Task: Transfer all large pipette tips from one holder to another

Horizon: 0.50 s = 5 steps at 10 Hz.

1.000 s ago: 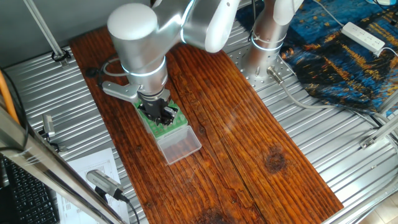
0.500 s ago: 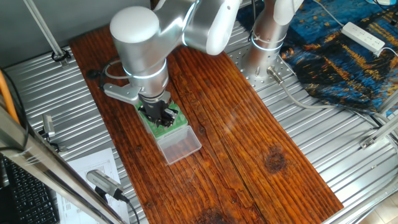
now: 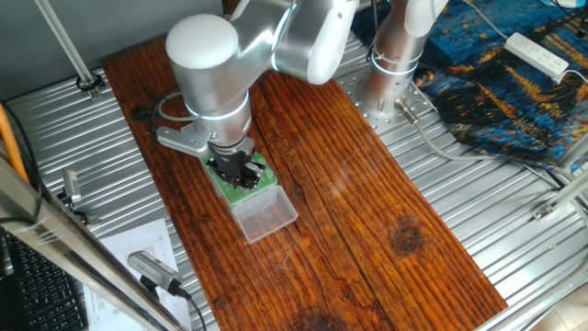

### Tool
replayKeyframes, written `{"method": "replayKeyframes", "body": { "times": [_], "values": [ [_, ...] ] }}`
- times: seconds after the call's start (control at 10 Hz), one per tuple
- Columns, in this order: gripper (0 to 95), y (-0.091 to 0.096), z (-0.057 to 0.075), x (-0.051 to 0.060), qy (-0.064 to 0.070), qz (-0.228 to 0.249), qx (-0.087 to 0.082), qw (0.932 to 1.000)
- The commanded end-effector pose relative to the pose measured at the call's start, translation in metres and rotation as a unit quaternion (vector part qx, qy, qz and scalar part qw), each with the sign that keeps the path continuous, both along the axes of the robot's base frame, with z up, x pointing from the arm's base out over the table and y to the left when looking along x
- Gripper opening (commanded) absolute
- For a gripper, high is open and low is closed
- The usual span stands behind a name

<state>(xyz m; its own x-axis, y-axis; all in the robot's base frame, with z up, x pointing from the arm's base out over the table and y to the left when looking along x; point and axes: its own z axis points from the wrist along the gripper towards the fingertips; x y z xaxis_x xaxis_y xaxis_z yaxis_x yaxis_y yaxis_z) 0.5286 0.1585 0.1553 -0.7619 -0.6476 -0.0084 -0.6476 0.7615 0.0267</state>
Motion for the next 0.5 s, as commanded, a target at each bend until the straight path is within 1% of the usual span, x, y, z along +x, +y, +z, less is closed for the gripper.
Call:
{"method": "replayKeyframes", "body": {
  "times": [0.1, 0.5],
  "values": [
    [19.0, -0.0006, -0.0011, -0.0005, 0.0, 0.0, -0.001, 1.0],
    [19.0, -0.001, -0.0034, -0.0001, -0.001, -0.002, -0.002, 1.0]
  ]
}}
